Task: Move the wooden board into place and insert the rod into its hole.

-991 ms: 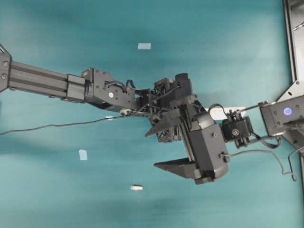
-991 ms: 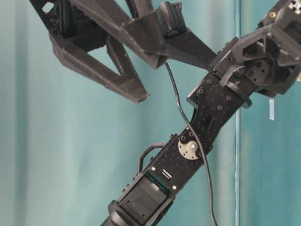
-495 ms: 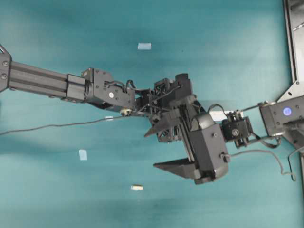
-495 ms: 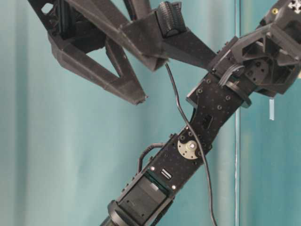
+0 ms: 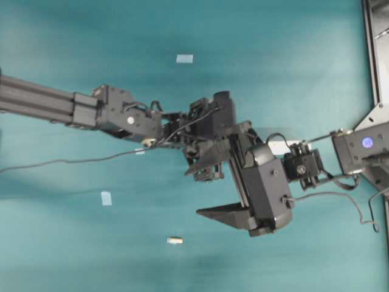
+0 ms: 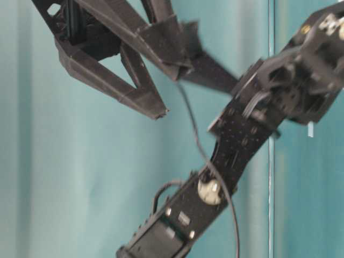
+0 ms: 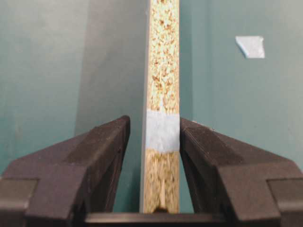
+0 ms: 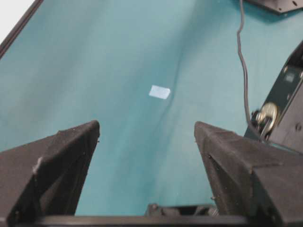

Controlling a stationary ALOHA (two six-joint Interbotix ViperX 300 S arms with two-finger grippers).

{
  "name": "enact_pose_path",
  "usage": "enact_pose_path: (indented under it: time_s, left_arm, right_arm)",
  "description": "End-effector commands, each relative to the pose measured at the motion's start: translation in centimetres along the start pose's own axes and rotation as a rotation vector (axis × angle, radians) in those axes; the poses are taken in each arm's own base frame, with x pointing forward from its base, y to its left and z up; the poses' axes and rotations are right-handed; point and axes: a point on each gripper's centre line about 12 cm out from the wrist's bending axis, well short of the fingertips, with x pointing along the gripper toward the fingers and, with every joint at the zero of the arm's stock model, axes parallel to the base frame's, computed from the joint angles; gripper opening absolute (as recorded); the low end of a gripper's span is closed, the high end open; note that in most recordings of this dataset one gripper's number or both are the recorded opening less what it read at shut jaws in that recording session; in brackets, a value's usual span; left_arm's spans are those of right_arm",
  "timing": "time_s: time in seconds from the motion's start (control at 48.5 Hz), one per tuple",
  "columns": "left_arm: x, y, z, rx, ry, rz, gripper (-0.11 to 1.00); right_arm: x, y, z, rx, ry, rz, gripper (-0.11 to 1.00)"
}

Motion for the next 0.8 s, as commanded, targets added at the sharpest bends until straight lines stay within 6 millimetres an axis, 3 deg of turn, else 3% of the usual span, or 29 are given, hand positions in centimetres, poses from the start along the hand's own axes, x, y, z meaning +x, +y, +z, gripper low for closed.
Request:
enact_pose_path:
  time_s: [0.0,0.165,0.475,0.784]
  left_arm:
    - [-2.1,0.0,2.1,0.000,-0.086,-0.002,0.49]
    - [-3.4,0.0,0.4,0.001,-0.080,-0.001,0.49]
    - [-4.1,-0.6,-2.8,0.016,-0.128,-0.011,0.49]
    - [-3.7,-0.6,-3.5,0.032,-0.166,-0.010,0.49]
  right_arm:
    - [-0.4,-0.1,1.2,0.000,-0.037,-0.002,0.93]
    - [-0.4,-0.1,1.4,0.000,-0.041,-0.003,0.93]
    - [-0.4,-0.1,1.4,0.000,-0.035,-0.004,0.93]
    - [-0.4,-0.3,1.3,0.007,0.029,-0.011,0.93]
